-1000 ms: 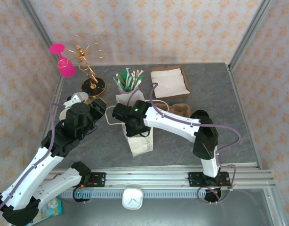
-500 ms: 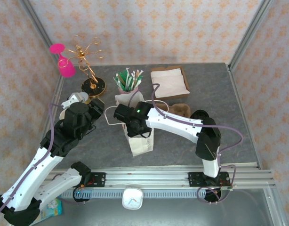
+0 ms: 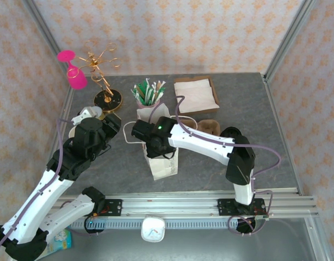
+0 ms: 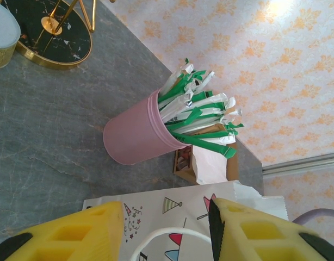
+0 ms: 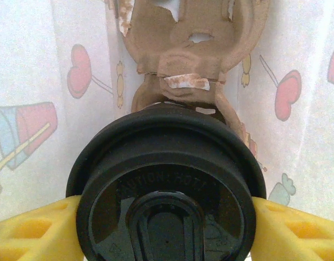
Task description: Pack the takeout coffee
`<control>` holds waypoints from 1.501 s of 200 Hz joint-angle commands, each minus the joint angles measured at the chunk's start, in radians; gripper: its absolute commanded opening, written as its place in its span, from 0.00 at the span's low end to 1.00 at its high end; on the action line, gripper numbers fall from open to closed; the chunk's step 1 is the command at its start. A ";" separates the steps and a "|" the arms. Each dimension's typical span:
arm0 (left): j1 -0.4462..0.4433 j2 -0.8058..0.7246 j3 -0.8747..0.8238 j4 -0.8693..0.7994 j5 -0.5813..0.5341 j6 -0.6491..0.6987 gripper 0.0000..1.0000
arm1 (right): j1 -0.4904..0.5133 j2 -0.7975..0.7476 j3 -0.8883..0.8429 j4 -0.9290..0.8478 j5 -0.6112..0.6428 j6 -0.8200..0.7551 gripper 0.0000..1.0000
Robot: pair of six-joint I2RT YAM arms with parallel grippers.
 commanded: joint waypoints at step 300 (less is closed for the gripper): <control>0.013 0.049 0.023 0.027 0.064 0.045 0.45 | -0.007 -0.022 0.114 -0.078 0.055 0.029 0.58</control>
